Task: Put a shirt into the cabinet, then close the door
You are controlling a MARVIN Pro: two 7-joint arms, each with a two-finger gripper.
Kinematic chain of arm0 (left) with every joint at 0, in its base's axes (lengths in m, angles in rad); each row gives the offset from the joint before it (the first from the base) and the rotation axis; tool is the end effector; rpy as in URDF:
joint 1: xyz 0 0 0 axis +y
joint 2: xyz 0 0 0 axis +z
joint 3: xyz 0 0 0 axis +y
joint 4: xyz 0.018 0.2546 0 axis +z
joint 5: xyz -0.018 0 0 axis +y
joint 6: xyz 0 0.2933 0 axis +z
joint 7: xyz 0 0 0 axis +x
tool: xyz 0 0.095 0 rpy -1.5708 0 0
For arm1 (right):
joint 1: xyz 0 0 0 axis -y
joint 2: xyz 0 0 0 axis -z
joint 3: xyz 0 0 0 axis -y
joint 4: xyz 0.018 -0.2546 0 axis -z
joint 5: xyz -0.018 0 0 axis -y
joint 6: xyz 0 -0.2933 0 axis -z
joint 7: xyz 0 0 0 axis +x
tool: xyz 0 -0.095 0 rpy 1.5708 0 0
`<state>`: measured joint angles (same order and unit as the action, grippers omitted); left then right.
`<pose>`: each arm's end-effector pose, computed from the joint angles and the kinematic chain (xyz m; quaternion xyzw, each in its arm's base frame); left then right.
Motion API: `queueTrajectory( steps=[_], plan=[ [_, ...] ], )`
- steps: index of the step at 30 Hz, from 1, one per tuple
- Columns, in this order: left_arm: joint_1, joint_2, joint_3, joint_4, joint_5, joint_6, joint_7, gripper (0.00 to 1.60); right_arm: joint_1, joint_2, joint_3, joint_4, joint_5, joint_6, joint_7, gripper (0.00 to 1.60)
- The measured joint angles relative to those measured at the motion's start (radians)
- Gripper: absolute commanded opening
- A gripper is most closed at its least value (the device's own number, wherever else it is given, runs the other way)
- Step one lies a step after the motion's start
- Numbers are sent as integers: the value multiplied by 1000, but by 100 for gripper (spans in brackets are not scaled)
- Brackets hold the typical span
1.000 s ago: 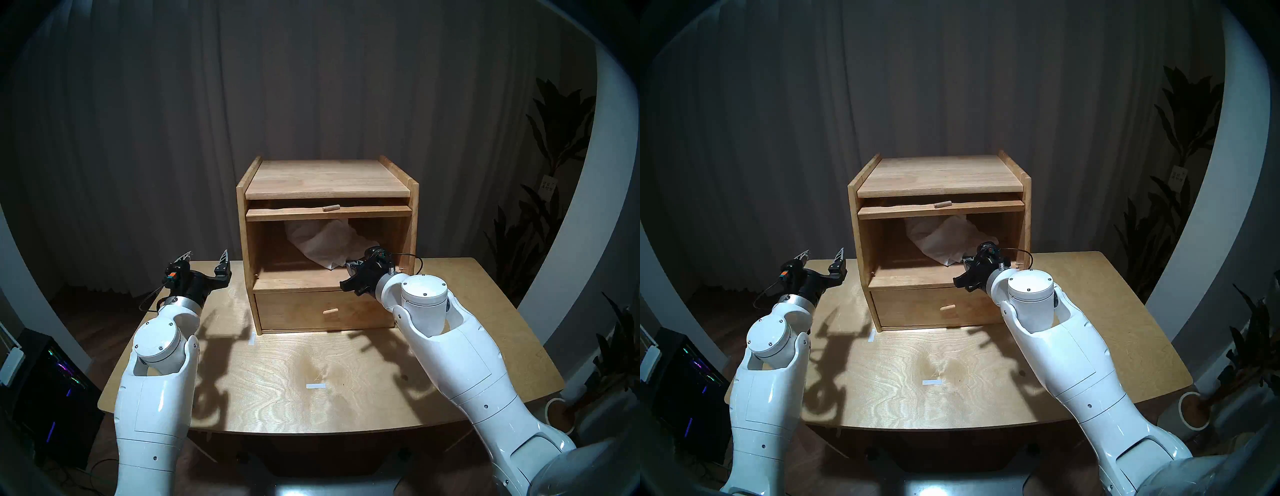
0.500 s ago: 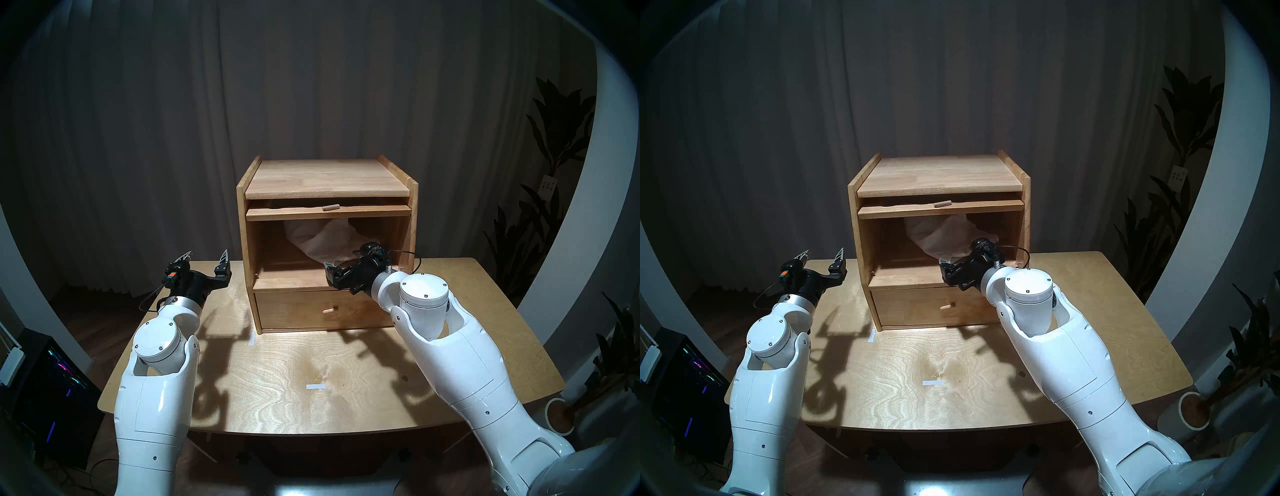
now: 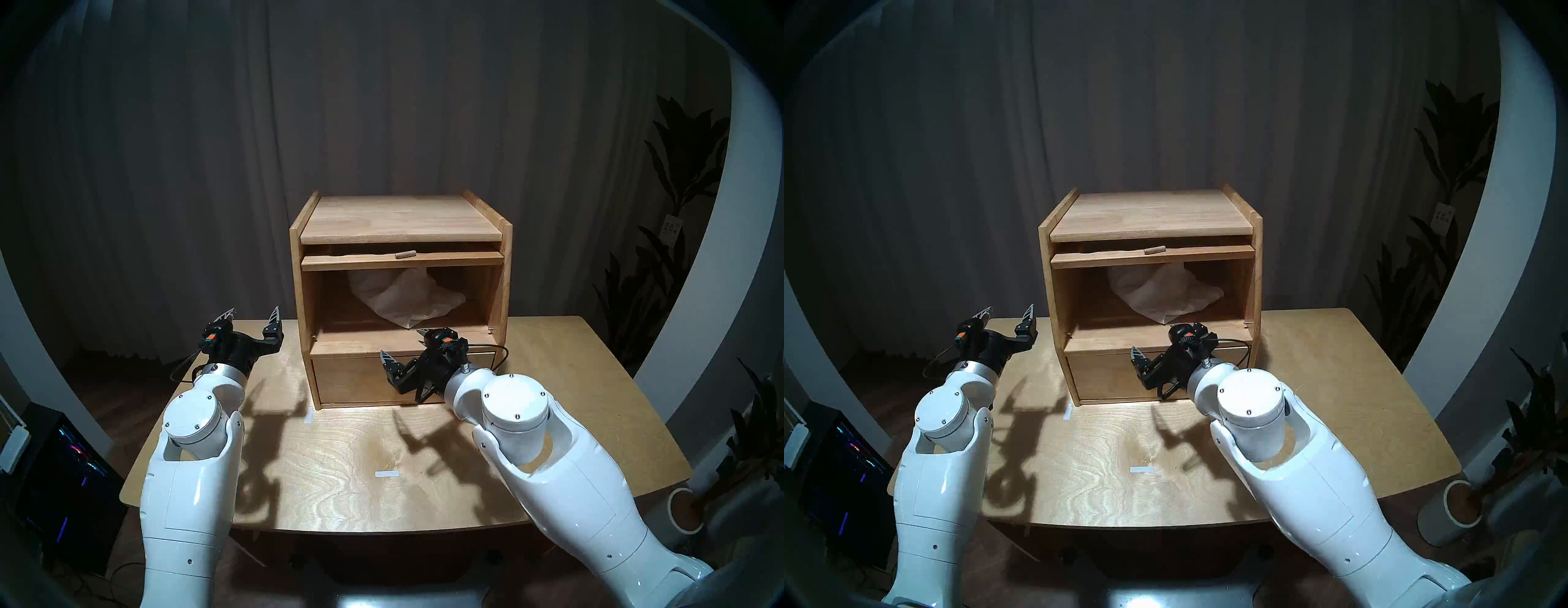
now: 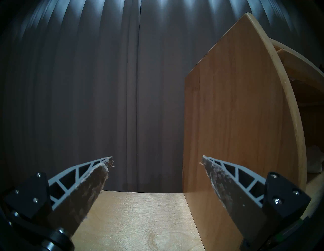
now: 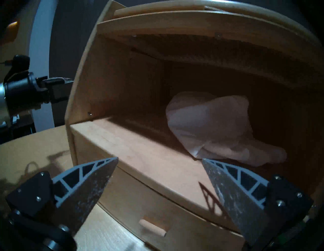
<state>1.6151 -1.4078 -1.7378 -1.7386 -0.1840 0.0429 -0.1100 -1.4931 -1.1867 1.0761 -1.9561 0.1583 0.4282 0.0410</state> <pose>0.3906 0.0895 -0.2153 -0.6683 -0.0092 -0.7438 0.0086 0.3558 0.1188 -0.1980 -0.7117 -0.2861 -0.6329 0.1051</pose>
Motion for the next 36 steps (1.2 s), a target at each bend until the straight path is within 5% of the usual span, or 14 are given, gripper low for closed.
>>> queueTrajectory(
  steps=[19,36],
  plan=[
    [0,2,1,11,-1,0,1,160,-63,98,107,-241,-105,-174,-82,160],
    [0,5,2,18,-1,0,1,160,-152,177,337,-450,-189,-224,-202,160]
  ],
)
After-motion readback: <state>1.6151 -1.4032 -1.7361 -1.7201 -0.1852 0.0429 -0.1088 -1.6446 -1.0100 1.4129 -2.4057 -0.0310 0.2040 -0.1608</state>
